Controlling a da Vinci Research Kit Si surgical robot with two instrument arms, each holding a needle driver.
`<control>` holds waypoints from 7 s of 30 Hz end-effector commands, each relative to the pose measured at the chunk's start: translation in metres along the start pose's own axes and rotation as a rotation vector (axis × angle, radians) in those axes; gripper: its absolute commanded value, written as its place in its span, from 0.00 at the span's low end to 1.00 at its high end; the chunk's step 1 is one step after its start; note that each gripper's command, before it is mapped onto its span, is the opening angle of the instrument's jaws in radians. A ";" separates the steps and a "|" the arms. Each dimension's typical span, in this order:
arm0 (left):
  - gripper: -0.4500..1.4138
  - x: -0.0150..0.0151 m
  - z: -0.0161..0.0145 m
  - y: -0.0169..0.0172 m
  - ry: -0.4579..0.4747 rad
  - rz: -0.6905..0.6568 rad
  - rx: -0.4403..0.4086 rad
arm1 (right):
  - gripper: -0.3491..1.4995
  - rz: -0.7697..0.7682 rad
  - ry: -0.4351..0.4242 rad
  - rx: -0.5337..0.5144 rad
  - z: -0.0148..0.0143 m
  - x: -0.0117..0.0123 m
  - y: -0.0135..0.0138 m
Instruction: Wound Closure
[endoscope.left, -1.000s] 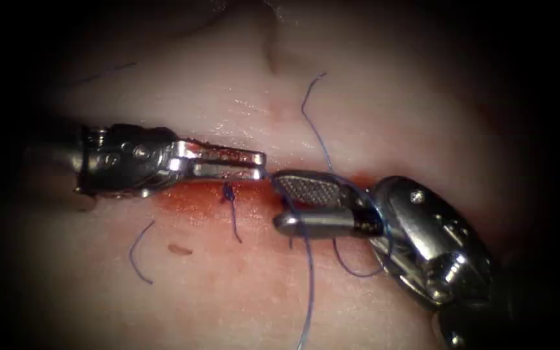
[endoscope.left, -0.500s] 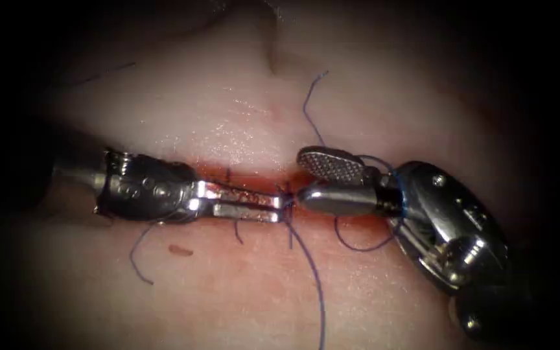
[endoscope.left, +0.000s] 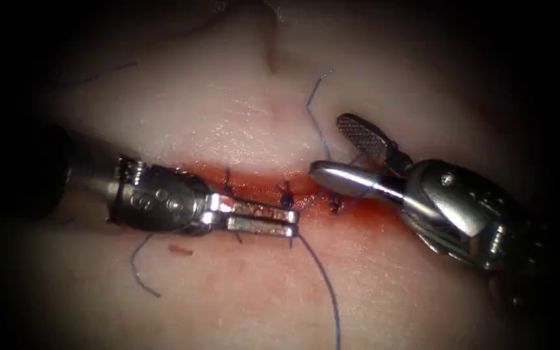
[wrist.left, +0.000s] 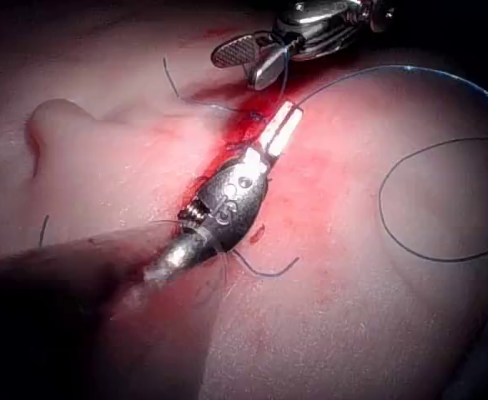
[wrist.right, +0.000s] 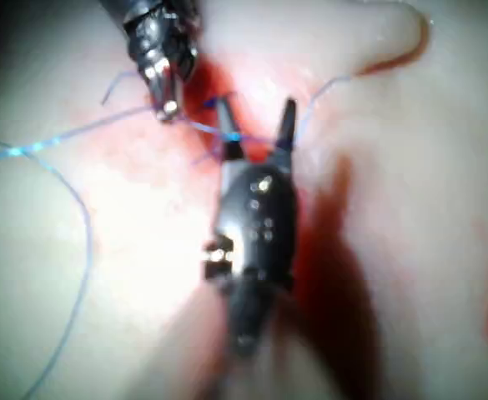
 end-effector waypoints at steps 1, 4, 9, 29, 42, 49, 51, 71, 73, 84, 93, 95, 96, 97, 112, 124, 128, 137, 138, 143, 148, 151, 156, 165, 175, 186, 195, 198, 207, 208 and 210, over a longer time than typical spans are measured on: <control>0.00 -0.0007 0.0004 0.0004 0.004 -0.003 0.006 | 0.59 0.000 -0.006 -0.018 0.0006 -0.0012 -0.0003; 0.00 -0.0007 0.0006 0.0003 -0.010 -0.010 0.014 | 0.62 -0.012 -0.024 -0.053 0.0013 -0.0017 0.0000; 0.00 -0.0006 0.0009 0.0005 -0.022 -0.022 0.030 | 0.62 0.024 -0.087 -0.133 0.0028 -0.0038 0.0009; 0.00 -0.0005 0.0018 0.0012 -0.035 -0.039 0.032 | 0.00 0.123 -0.121 -0.147 0.0062 -0.0044 0.0030; 0.00 0.0010 0.0003 -0.0003 -0.043 -0.066 0.058 | 0.00 0.083 -0.103 -0.117 0.0016 -0.0034 0.0025; 0.00 0.0023 -0.0032 -0.0032 -0.104 -0.078 0.101 | 0.00 0.049 -0.099 -0.105 -0.0003 -0.0037 0.0001; 0.00 0.0018 -0.0043 -0.0052 -0.127 -0.088 0.118 | 0.00 0.043 -0.095 -0.114 -0.0007 -0.0038 -0.0007; 0.00 -0.0021 -0.0056 -0.0195 -0.157 -0.128 0.209 | 0.00 0.023 -0.117 -0.191 -0.0035 -0.0074 -0.0048; 0.00 -0.0019 -0.0056 -0.0205 -0.148 -0.128 0.225 | 0.00 0.025 -0.121 -0.182 -0.0037 -0.0080 -0.0051; 0.00 -0.0010 -0.0045 -0.0248 -0.097 -0.138 0.301 | 0.00 0.035 -0.156 -0.131 -0.0048 -0.0099 -0.0073; 0.00 -0.0010 -0.0038 -0.0269 -0.099 -0.133 0.325 | 0.00 0.023 -0.201 -0.051 -0.0055 -0.0116 -0.0092; 0.00 -0.0007 -0.0040 -0.0274 -0.102 -0.130 0.327 | 0.00 0.020 -0.212 -0.036 -0.0055 -0.0119 -0.0094; 0.00 -0.0006 -0.0040 -0.0276 -0.102 -0.130 0.329 | 0.00 0.020 -0.213 -0.032 -0.0055 -0.0120 -0.0095; 0.00 -0.0005 -0.0041 -0.0278 -0.102 -0.131 0.330 | 0.00 0.026 -0.214 -0.023 -0.0055 -0.0121 -0.0095; 0.00 -0.0008 -0.0047 -0.0297 -0.149 -0.117 0.363 | 0.00 -0.200 -0.263 0.099 -0.0053 -0.0122 -0.0108; 0.00 -0.0015 -0.0043 -0.0311 -0.164 -0.102 0.386 | 0.00 -0.214 -0.301 0.134 -0.0055 -0.0125 -0.0115; 0.00 -0.0017 -0.0044 -0.0311 -0.168 -0.094 0.389 | 0.00 -0.219 -0.311 0.144 -0.0055 -0.0128 -0.0116; 0.00 -0.0021 -0.0044 -0.0314 -0.174 -0.088 0.399 | 0.00 -0.223 -0.324 0.156 -0.0054 -0.0130 -0.0119; 0.00 -0.0022 -0.0043 -0.0312 -0.175 -0.088 0.400 | 0.00 -0.222 -0.310 0.165 -0.0051 -0.0130 -0.0119; 0.00 -0.0011 -0.0035 -0.0289 -0.156 -0.098 0.361 | 0.71 -0.223 -0.315 0.245 -0.0051 -0.0121 -0.0125; 0.00 0.0020 -0.0024 -0.0253 -0.128 -0.123 0.315 | 0.88 -0.289 -0.325 0.399 -0.0074 -0.0105 -0.0127; 0.00 0.0042 -0.0017 -0.0235 -0.120 -0.129 0.281 | 0.93 -0.298 -0.342 0.436 -0.0091 -0.0091 -0.0128; 0.00 0.0072 -0.0006 -0.0220 -0.107 -0.130 0.244 | 0.88 -0.309 -0.381 0.520 -0.0132 -0.0070 -0.0133; 0.00 0.0105 0.0014 -0.0177 -0.087 -0.149 0.169 | 0.88 -0.264 -0.392 0.587 -0.0184 -0.0022 -0.0115; 0.00 0.0136 0.0007 -0.0141 -0.075 -0.160 0.107 | 0.87 -0.224 -0.355 0.616 -0.0218 0.0027 -0.0082; 0.00 0.0148 -0.0003 -0.0121 -0.070 -0.166 0.083 | 0.86 -0.231 -0.320 0.448 -0.0156 0.0049 -0.0029; 0.00 0.0165 0.0003 -0.0115 -0.071 -0.163 0.071 | 0.87 -0.267 -0.302 0.299 -0.0076 0.0005 -0.0013; 0.00 0.0171 0.0005 -0.0114 -0.071 -0.156 0.069 | 0.88 -0.273 -0.299 0.301 -0.0055 -0.0008 -0.0018; 0.00 0.0182 0.0013 -0.0111 -0.081 -0.156 0.060 | 0.87 -0.272 -0.296 0.266 -0.0017 -0.0015 -0.0016; 0.00 0.0182 0.0014 -0.0111 -0.080 -0.156 0.061 | 0.87 -0.271 -0.295 0.261 -0.0013 -0.0015 -0.0014; 0.00 0.0182 0.0016 -0.0111 -0.083 -0.156 0.059 | 0.87 -0.265 -0.295 0.250 -0.0005 -0.0016 -0.0011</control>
